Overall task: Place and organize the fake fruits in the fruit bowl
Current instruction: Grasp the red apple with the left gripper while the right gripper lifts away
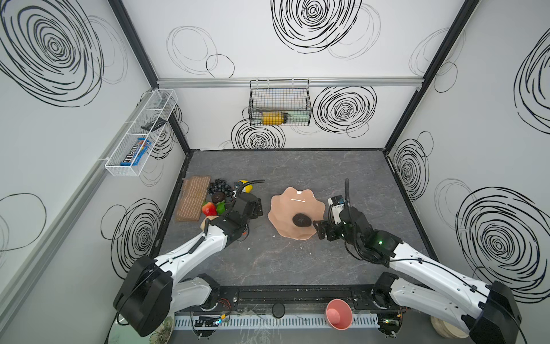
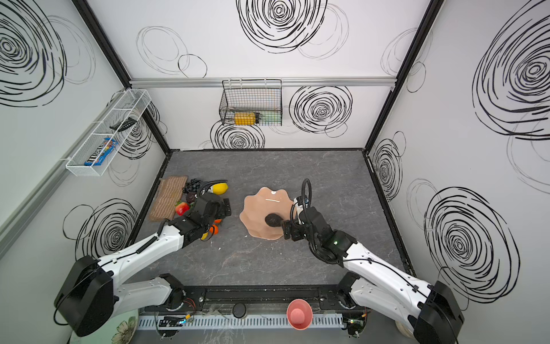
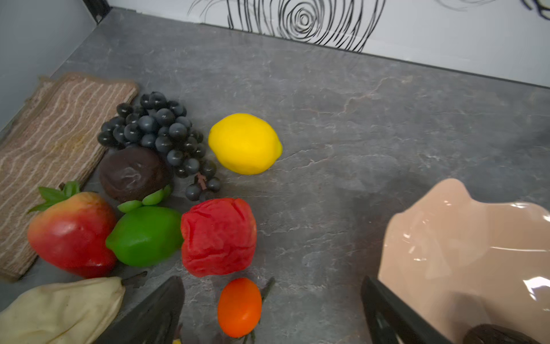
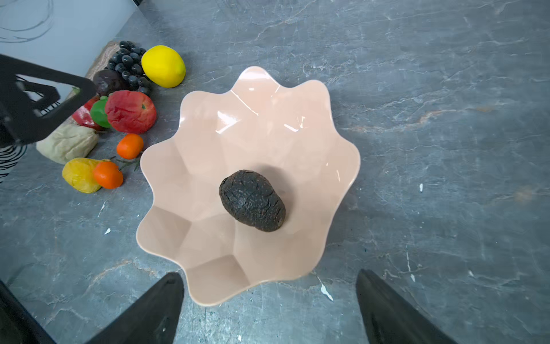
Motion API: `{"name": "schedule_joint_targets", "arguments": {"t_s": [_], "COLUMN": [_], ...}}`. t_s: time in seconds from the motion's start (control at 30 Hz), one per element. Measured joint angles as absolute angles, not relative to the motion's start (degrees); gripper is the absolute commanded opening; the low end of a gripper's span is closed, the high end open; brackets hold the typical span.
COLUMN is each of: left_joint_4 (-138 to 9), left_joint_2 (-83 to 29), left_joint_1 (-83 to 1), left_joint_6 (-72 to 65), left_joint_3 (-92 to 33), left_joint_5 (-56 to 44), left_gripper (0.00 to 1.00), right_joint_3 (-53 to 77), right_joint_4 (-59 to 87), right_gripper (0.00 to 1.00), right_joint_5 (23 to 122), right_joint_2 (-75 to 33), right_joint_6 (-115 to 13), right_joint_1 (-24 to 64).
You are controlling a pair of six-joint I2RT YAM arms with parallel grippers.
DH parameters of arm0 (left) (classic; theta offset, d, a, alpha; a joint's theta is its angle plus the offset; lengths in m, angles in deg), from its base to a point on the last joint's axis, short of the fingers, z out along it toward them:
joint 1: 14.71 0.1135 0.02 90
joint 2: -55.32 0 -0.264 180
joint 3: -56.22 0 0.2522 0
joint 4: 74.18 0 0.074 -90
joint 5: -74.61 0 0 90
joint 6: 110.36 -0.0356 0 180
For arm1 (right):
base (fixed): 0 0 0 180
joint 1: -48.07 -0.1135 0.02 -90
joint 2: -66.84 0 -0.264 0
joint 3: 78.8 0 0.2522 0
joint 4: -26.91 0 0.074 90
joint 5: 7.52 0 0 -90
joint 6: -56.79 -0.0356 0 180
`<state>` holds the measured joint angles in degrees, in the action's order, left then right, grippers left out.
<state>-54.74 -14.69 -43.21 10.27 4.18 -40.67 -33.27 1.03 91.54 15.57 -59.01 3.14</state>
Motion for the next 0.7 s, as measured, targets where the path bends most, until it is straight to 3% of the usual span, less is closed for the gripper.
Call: {"name": "schedule_joint_targets", "arguments": {"t_s": [0.47, 0.7], "left_joint_4": [-53.4, -53.3], "left_joint_2": [-27.7, -31.5], "left_joint_1": [-33.8, -30.7], "left_joint_6": [11.1, 11.0], "left_joint_3": [-0.9, -2.7], "left_joint_5": [-34.4, -31.8], "left_gripper": [1.0, 0.92], "right_joint_3": [-36.3, -36.8], "right_joint_4": [6.6, 6.6], "right_gripper": [0.95, 0.95], "right_joint_5": [88.2, 87.7], "right_joint_2": [18.3, 19.2], "right_joint_6": [-59.7, -59.9], "right_joint_1": [3.4, 3.4]}}
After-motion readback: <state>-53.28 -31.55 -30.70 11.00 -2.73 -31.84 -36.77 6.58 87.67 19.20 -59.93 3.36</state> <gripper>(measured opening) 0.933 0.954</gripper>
